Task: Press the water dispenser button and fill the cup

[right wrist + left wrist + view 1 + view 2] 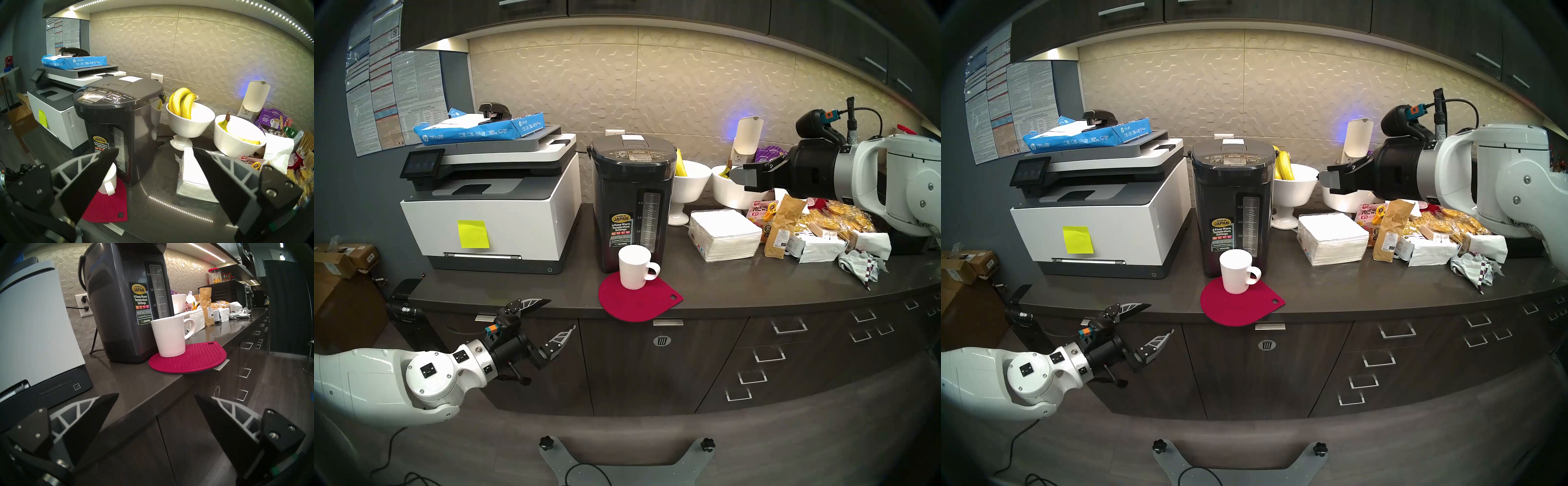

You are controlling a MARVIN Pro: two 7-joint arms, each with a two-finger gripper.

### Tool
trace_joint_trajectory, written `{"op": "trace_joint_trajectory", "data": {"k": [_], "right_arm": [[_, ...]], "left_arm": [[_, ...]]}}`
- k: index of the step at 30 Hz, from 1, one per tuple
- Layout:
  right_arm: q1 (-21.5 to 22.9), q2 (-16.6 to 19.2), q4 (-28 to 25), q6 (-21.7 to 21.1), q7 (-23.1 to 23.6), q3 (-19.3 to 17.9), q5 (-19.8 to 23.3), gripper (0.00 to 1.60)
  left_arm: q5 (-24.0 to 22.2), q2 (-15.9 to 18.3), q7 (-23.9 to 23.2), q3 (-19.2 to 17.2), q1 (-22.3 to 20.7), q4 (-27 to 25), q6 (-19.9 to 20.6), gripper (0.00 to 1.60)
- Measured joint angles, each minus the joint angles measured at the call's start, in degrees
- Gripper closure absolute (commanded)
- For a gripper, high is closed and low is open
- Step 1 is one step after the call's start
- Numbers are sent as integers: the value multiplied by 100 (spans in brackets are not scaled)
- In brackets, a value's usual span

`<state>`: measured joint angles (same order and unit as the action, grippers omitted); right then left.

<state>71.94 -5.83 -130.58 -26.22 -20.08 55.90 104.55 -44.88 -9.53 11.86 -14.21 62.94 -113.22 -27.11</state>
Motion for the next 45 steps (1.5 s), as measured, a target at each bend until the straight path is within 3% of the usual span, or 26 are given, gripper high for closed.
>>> {"op": "trace_joint_trajectory", "data": {"k": [16, 33, 40, 45], "right_arm": [[-36, -61, 27, 35, -6, 2, 31, 0], [-395, -973, 289, 522, -149, -165, 585, 0], [-297, -1149, 320, 420, -158, -387, 802, 0], [-164, -1257, 437, 85, -160, -546, 929, 0]], "left_arm": [[-4, 3, 5, 23, -9, 3, 1, 0], [-6, 5, 12, 42, -23, 5, 1, 0], [-8, 6, 14, 49, -29, 5, 1, 0], [-8, 7, 17, 55, -34, 5, 1, 0]]}}
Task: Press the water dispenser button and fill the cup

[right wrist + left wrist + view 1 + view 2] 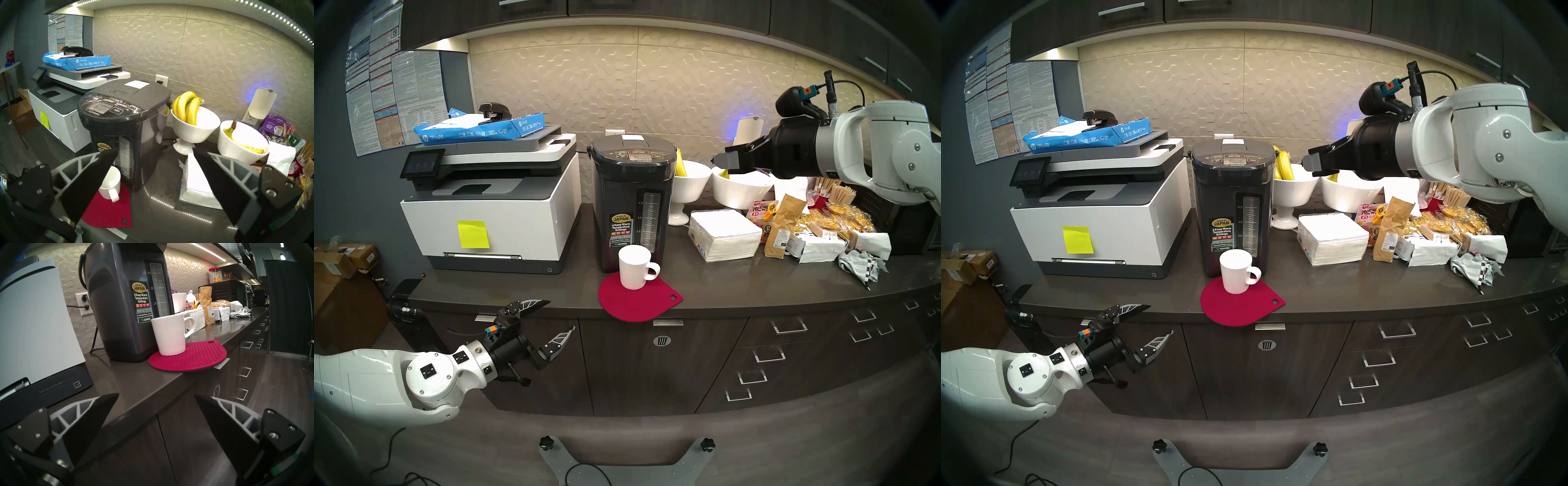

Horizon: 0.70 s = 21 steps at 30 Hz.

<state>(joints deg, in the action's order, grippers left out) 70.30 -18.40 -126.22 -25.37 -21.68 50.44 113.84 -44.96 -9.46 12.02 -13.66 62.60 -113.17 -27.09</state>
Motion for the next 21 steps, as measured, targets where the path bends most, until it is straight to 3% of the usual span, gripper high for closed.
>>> {"op": "trace_joint_trajectory", "data": {"k": [11, 21], "right_arm": [[60, -525, 529, -615, 194, -275, 345, 0], [-21, -1223, 943, -1005, 271, -560, 996, 0]], "left_arm": [[-2, 1, 3, 11, -11, 1, 0, 0], [-3, 2, 5, 20, -22, 1, 0, 0]]}}
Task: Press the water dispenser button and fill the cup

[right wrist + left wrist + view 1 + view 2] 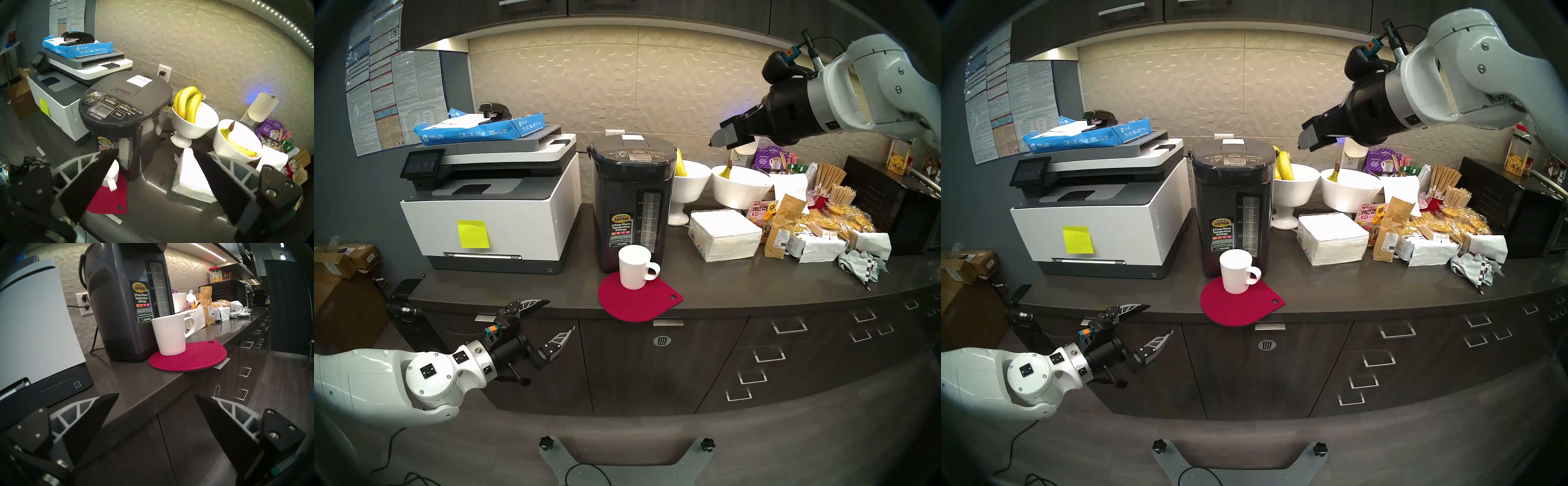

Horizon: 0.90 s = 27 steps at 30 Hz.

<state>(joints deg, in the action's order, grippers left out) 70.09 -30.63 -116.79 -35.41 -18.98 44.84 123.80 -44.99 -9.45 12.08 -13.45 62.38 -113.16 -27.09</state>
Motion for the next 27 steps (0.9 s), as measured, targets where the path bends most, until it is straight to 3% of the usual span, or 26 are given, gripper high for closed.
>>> {"op": "trace_joint_trajectory", "data": {"k": [15, 16, 18, 19, 21, 22, 27], "right_arm": [[54, -546, 73, -410, -242, -254, 595, 0], [60, -565, 80, -422, -246, -276, 613, 16], [68, -593, 90, -434, -250, -313, 636, 16], [68, -610, 101, -433, -251, -333, 646, 111], [66, -652, 133, -402, -257, -373, 662, 111], [62, -668, 148, -384, -260, -385, 666, 160], [-11, -778, 265, -213, -257, -448, 620, 160]], "left_arm": [[-1, 1, 2, 17, -13, 0, 0, 0], [-1, 1, 3, 18, -14, 1, 0, 0], [-2, 1, 3, 20, -15, 1, 0, 0], [-2, 2, 3, 21, -16, 1, 0, 0], [-3, 2, 3, 23, -18, 1, 0, 0], [-3, 2, 3, 23, -19, 1, 0, 0], [-3, 2, 4, 27, -23, 2, 0, 0]]}}
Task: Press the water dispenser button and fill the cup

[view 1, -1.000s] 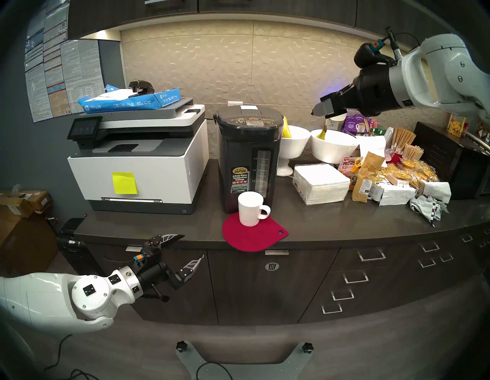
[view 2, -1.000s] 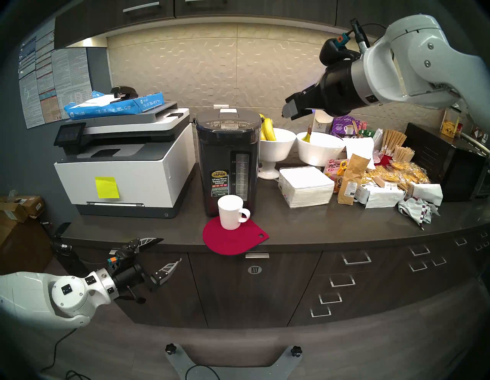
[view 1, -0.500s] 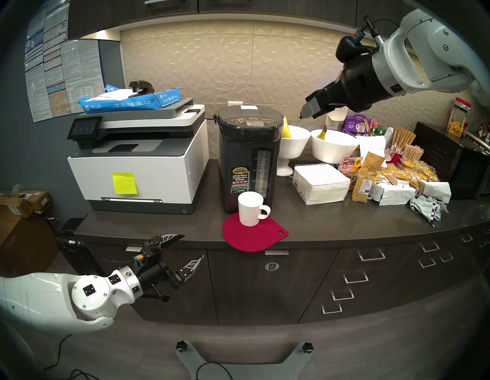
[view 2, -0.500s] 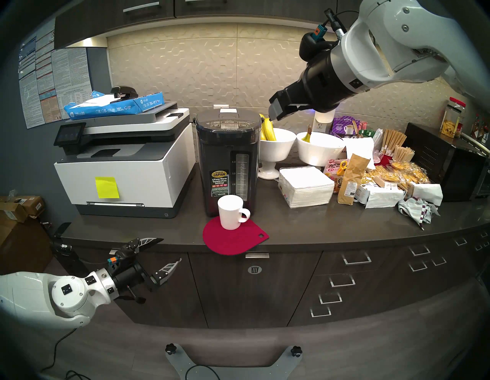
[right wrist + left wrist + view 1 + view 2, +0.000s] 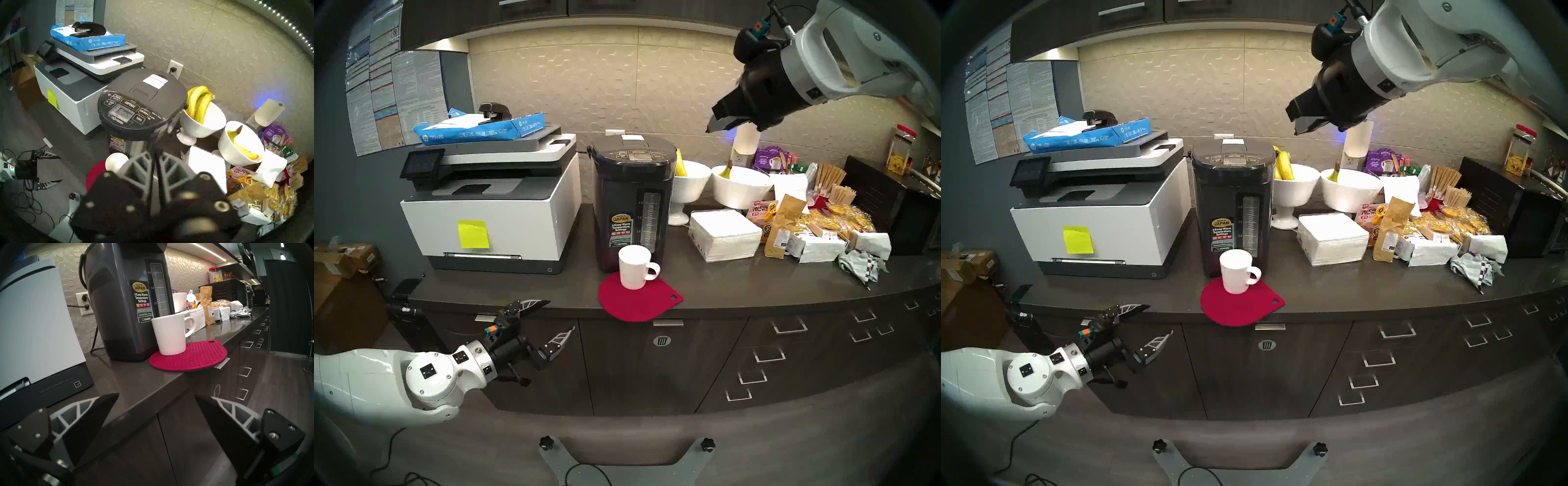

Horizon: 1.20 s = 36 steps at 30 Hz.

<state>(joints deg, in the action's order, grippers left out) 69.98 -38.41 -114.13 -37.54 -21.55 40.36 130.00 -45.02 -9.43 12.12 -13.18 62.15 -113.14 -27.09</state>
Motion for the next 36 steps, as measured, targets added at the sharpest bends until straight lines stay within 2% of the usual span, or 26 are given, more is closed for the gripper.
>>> {"op": "trace_joint_trajectory", "data": {"k": [10, 20, 36], "right_arm": [[-277, -203, 255, 251, 319, -80, -369, 160], [-479, -389, 449, 273, 644, -88, -671, 160], [-537, -739, 789, -99, 1002, -105, -896, 160]], "left_arm": [[-1, 0, 1, 7, -9, 0, 0, 0], [-1, 1, 1, 14, -17, 0, 0, 0], [-2, 2, 2, 28, -28, 1, 0, 0]]}}
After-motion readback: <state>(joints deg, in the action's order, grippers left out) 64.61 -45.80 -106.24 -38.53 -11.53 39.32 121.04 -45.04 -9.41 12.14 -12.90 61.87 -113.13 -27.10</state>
